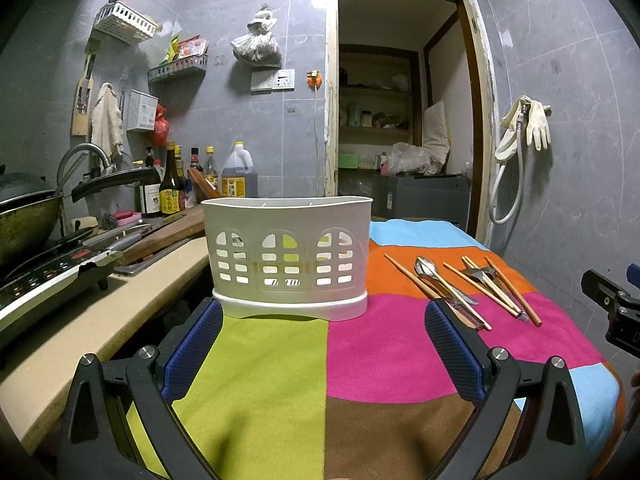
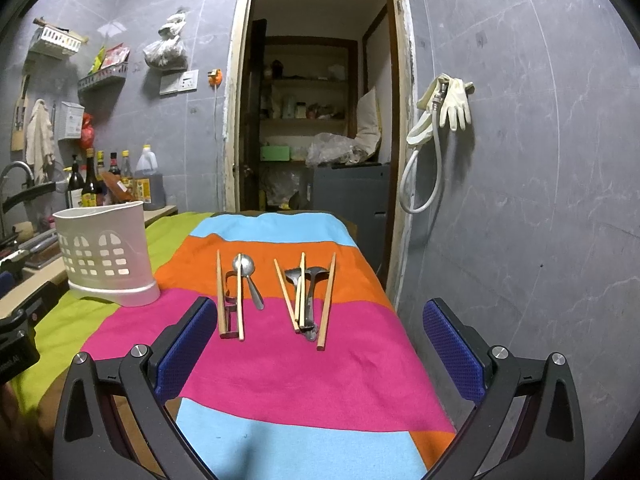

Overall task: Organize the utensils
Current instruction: 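Move the right tool over the utensils and close on a wooden chopstick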

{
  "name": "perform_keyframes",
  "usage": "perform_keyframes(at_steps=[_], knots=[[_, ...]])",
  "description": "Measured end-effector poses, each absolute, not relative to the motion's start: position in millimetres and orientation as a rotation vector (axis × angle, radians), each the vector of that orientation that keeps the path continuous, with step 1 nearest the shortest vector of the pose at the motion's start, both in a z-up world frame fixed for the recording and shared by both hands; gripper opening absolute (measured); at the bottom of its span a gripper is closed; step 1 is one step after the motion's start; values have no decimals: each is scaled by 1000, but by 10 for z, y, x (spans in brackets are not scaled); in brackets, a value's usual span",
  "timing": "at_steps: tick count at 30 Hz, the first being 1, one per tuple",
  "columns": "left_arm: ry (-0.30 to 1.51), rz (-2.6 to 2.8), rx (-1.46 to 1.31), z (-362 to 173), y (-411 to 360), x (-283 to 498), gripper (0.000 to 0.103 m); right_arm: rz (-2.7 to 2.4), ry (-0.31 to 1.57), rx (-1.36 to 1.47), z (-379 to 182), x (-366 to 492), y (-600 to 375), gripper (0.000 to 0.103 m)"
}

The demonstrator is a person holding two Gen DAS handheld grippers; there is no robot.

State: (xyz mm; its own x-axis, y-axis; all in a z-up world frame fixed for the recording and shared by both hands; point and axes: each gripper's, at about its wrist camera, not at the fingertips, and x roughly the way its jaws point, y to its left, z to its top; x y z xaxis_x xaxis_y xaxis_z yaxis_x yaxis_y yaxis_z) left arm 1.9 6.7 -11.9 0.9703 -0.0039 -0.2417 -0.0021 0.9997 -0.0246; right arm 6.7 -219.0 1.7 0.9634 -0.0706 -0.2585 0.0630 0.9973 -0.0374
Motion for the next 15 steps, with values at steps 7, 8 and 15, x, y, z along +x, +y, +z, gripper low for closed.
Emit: perform_keyframes(at_steps=[7,8,15], knots=[[251,0,-12,-169,11,78,99,-70,273,-31,6,113,-2207,103],[250,0,-8,-172,5,76,99,-73,272,-36,7,115,-2209,103],[255,-32,-12,-27,-69,245,99,-72,237,-102,83,197,-2245,103]])
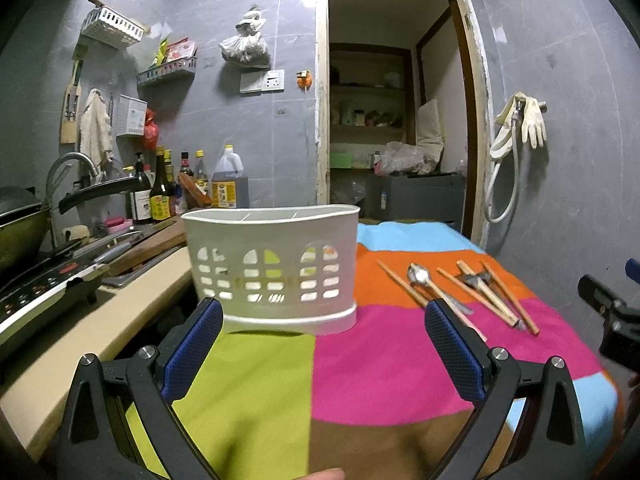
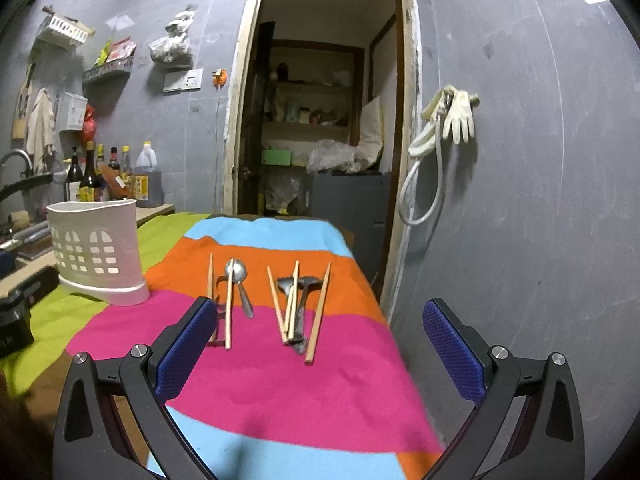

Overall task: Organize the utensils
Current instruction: 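Move the right tool over the utensils and close on a wooden chopstick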

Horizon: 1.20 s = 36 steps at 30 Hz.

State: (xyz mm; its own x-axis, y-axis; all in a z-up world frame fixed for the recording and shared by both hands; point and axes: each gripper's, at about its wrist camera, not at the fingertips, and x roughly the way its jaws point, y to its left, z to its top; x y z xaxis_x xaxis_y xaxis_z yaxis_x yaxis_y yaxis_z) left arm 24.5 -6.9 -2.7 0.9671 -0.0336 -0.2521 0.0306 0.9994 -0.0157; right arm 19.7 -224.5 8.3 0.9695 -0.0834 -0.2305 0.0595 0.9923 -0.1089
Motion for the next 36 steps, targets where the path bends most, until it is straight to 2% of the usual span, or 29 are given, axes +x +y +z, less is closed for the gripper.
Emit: perform_keyframes(at_steps=[17,29,32,34,36], knots=[[282,-231,63,347,-694,939,99,-46,271,-149,299,815,-2597,103],[414,-300,83,327,-952,1646,98,40,491,23,273,1563,-2927,103],[435,-301,81,287,-1012,1787,93,75,536,61,210,1704,-2998,100],[475,-304,78,245,-1030,1892,84,90,560,69,174,1796,-3009,95],[534,-301,73,177,-1073,2029,72,106,589,79,134,1871,-3020,85]])
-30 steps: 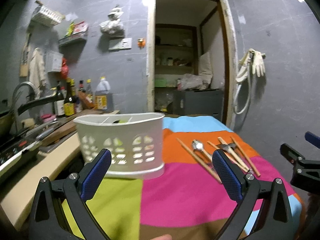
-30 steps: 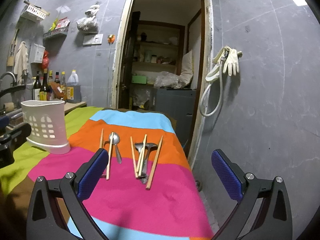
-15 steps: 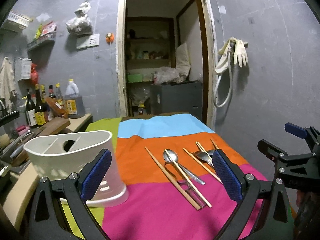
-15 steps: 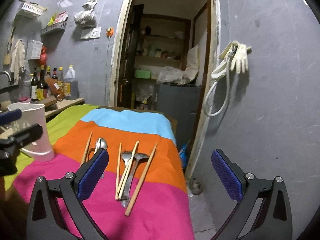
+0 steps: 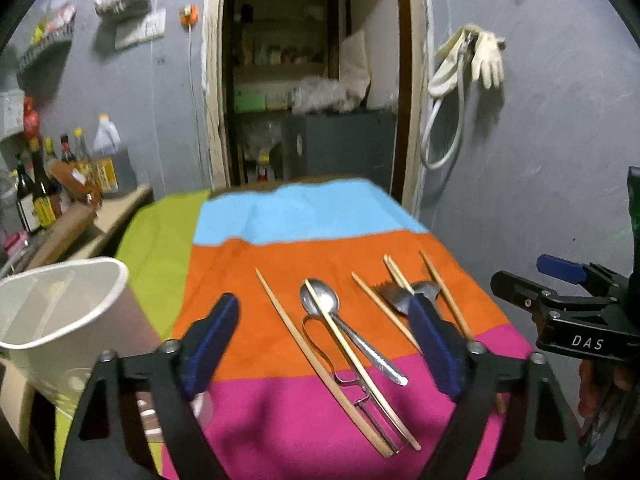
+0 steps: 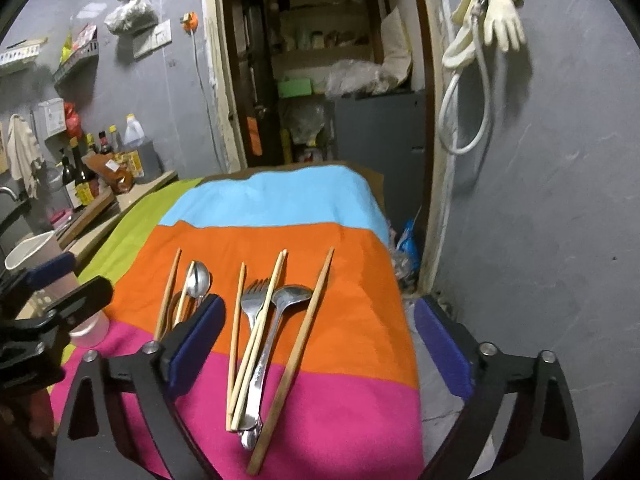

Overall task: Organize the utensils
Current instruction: 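Move the right tool over the utensils and close on a wooden chopstick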

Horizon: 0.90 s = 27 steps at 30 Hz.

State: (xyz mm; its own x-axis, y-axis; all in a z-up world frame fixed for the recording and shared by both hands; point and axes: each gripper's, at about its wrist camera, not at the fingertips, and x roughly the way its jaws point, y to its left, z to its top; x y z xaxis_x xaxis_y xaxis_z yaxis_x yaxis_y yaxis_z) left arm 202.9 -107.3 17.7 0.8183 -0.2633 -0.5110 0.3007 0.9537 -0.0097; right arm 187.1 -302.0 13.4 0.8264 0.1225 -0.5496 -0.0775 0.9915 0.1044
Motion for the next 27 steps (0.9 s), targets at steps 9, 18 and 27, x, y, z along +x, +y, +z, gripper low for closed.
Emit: perform_keyframes(at_steps=[9,18,27], knots=[[794,-290,-10,-172,-1052,2493,39,167,740,113,-87,2175,-3005,60],[895,-240,-12,-321,-1039,2625,23,206,839,160,-276,2334,-3009,40],[942,-208,-9,-371,-1006,2712,14,216,873,192,-350,2390,-3064,20]])
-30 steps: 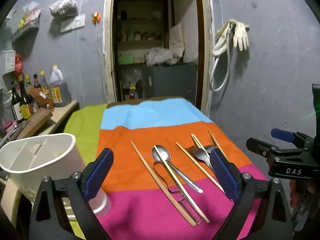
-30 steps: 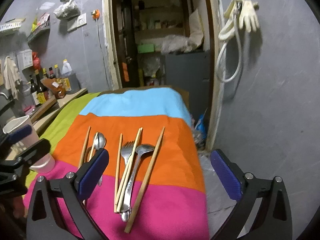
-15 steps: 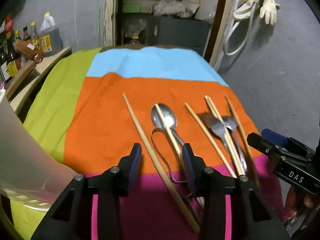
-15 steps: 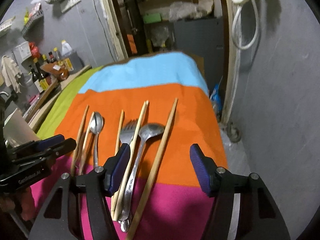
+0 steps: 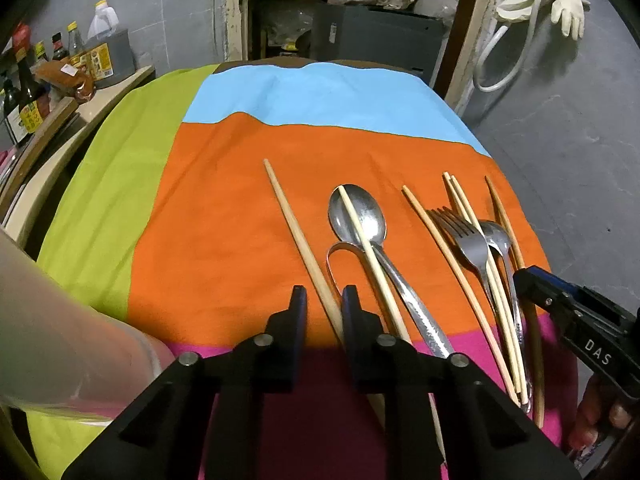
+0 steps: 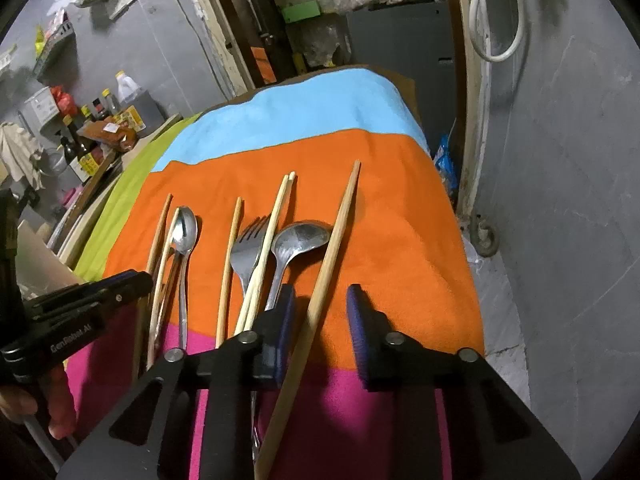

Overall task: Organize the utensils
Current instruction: 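Move the right tool over the utensils and close on a wooden chopstick, then lift the chopstick with the right tool and carry it over the white holder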

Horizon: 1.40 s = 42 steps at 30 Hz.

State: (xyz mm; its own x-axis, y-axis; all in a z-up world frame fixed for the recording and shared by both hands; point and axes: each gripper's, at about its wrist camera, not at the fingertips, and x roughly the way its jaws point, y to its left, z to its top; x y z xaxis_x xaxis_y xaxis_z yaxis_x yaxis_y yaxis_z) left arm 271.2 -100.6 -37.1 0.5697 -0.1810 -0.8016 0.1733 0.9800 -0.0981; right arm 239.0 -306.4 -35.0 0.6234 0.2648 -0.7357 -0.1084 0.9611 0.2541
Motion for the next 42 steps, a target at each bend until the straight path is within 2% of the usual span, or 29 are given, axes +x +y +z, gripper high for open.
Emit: perform_keyframes(at_steps=[14,16,17,25,33,42], knots=[[1037,-232,-81,-389,-924,2914,14,249,945,283,-392,2561,-3127,18],[1046,-238,-92,-389,-910,2921,13,249,952,300,-398,2560,-3128,14],[1053,-245,-102,-388,-901,2921,9,249,957,315,-402,2556,-3141,10],[1096,-283,-165,-367,-834,2850,7,273,952,440,-369,2405,-3235,5],[1104,-323,-144,-350,-826,2586,5,295,908,484,-273,2138,-3201,5],[1157,-367,-58,-367,-841,2455,7,338,878,451,-244,1933,-3011,5]])
